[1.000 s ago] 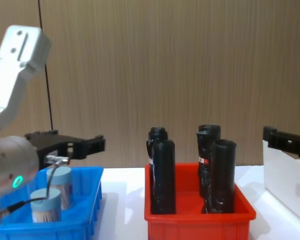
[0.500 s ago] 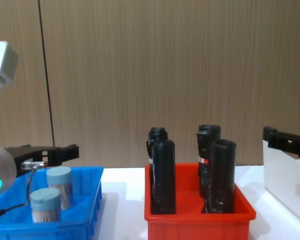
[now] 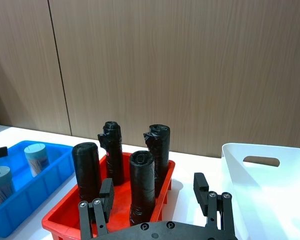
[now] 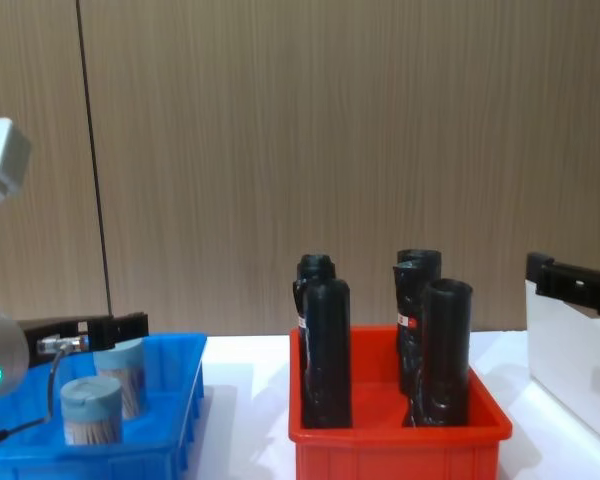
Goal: Pick the cotton swabs from the blue box and place them into the white box.
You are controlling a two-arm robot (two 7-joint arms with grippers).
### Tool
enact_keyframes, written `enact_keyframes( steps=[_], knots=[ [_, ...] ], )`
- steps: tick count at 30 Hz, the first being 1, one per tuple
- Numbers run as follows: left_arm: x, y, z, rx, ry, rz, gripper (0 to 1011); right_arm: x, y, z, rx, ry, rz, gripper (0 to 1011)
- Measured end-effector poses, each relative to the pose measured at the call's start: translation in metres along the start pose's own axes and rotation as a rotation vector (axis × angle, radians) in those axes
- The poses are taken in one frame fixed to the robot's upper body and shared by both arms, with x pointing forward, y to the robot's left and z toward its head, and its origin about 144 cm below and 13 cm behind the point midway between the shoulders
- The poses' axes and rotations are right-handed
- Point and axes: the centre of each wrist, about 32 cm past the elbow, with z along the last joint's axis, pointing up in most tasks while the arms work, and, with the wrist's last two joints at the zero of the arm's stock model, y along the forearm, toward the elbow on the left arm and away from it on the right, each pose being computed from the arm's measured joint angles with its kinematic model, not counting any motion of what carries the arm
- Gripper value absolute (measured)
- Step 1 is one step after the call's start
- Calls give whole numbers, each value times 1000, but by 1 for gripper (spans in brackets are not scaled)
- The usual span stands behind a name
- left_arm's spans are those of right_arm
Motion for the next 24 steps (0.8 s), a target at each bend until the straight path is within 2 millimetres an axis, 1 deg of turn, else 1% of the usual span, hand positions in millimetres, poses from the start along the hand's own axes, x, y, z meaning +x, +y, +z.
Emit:
enact_keyframes(
  steps=[10,24],
  knots=[
    [6,-11,-3,47,16,-7,1004,0,0,0,0,0,0,1001],
    [8,-15,-11,101,44,-11,1004,0,0,0,0,0,0,1002]
  ],
)
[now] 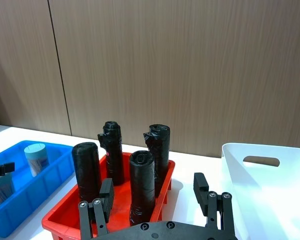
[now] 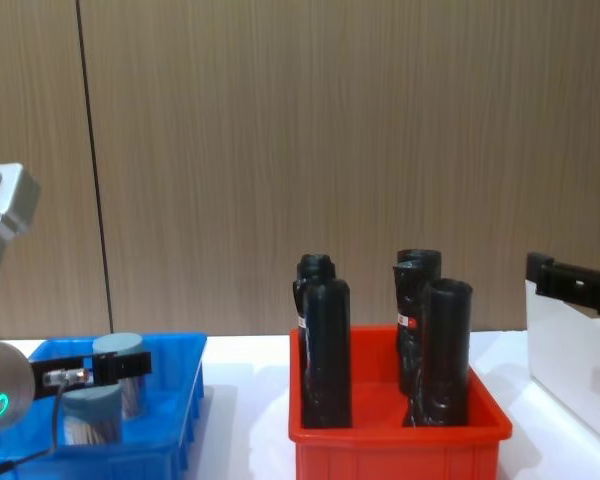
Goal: Pick the cotton swabs from the blue box and place them into the white box.
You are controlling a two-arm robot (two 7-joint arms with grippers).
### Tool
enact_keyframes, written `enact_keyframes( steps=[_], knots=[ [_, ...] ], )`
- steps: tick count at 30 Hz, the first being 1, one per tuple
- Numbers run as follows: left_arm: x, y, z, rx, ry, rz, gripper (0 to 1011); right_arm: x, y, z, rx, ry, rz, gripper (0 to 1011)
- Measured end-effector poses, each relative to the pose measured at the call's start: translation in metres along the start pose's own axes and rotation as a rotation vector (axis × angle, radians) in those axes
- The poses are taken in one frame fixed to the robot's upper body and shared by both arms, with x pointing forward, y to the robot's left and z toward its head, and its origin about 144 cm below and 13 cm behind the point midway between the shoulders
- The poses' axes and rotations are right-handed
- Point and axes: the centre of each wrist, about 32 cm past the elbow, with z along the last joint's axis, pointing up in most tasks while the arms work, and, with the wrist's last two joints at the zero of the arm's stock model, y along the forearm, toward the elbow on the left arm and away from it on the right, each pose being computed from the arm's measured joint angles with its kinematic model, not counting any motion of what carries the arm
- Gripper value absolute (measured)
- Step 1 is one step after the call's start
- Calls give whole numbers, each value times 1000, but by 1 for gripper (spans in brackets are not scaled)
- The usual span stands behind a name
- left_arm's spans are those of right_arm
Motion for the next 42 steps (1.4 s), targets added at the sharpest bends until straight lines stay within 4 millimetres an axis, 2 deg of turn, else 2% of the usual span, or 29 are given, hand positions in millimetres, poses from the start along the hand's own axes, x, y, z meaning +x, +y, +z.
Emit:
enact_keyframes(
  steps=[34,37,41,42],
  knots=[
    [7,-6,-9,64,-47,-14,1004,0,0,0,0,0,0,1001],
    [8,-7,-10,70,-54,-14,967,0,0,0,0,0,0,1002],
    [8,-8,-11,75,-66,-16,868,0,0,0,0,0,0,1001],
    [9,-8,-11,76,-70,-16,813,0,0,0,0,0,0,1001]
  ],
)
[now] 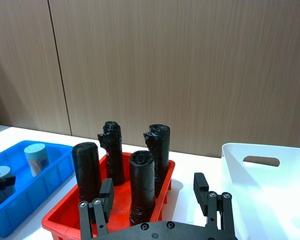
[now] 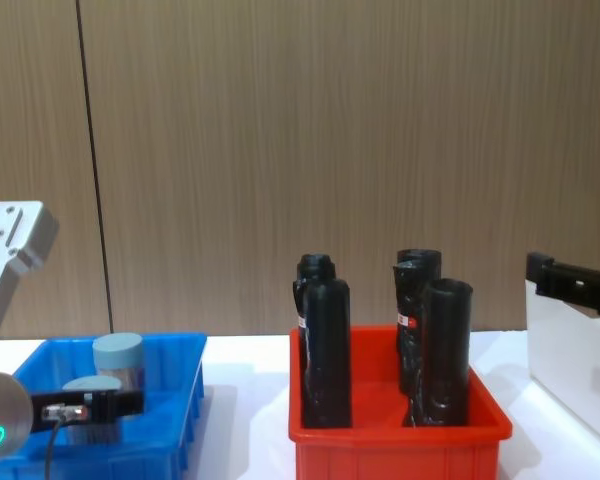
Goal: Pick the cotton swabs from the blue box and place them into the white box.
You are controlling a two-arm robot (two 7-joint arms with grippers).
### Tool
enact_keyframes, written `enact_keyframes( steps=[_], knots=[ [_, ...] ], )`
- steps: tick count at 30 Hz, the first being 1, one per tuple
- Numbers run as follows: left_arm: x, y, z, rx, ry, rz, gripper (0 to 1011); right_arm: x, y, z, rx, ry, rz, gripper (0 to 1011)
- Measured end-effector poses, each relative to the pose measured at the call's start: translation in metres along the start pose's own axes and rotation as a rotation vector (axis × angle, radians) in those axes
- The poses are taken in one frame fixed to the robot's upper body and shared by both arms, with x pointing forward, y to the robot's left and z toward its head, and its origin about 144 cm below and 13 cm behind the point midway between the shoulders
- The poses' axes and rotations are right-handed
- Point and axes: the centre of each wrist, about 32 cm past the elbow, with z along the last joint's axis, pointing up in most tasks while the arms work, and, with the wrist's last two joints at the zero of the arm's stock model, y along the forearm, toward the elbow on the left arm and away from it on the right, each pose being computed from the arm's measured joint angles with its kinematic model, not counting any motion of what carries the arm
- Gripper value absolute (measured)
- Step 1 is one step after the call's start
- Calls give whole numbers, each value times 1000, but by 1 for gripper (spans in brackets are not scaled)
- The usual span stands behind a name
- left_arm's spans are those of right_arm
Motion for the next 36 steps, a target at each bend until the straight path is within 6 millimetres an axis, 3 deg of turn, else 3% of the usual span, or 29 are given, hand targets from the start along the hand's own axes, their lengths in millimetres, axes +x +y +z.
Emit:
enact_keyframes(
  steps=[6,19,36],
  knots=[
    [0,0,-1,-6,-20,-1,674,0,0,0,0,0,0,1001],
    [-5,7,11,-64,-80,-21,672,0,0,0,0,0,0,1001],
    [-24,23,58,-184,-138,-171,671,0,0,0,0,0,0,1001]
  ],
)
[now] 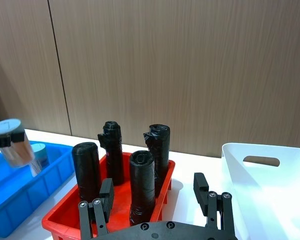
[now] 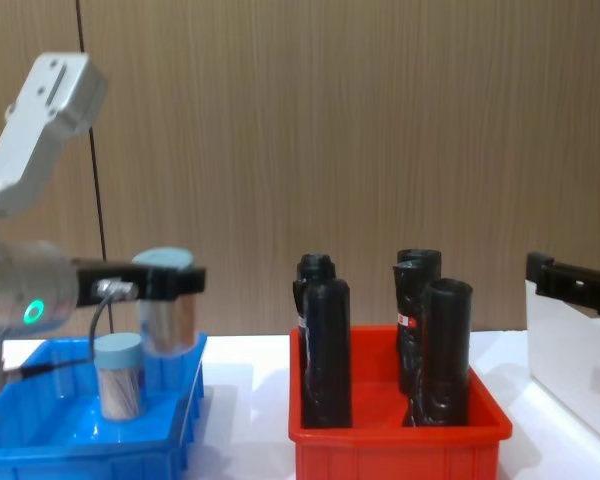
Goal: Pick the cotton swabs from the blue box and place them into the white box.
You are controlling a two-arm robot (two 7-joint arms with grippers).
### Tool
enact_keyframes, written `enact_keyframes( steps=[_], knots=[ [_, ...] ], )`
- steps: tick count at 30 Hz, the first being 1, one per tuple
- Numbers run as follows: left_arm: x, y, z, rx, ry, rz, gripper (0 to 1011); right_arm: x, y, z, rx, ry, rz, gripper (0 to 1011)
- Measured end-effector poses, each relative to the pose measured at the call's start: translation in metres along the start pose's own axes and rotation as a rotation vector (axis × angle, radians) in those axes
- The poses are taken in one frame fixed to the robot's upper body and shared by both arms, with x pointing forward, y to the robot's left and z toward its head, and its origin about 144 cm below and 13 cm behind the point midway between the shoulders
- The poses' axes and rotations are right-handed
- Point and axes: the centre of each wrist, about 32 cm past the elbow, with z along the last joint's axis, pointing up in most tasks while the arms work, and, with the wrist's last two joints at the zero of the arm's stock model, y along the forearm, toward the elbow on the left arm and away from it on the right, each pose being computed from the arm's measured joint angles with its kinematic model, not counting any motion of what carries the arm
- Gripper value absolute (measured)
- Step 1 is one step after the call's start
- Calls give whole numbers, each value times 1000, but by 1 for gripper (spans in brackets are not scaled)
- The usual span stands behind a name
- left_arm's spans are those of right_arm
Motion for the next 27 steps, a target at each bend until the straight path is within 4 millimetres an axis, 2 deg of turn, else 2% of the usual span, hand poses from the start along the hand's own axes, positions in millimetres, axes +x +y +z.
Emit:
enact_keyframes(
  steps=[15,27],
  knots=[
    [-11,-13,49,-37,-34,-220,672,0,0,0,0,0,0,1001],
    [-22,-35,84,-41,-32,-404,672,0,0,0,0,0,0,1001]
  ],
)
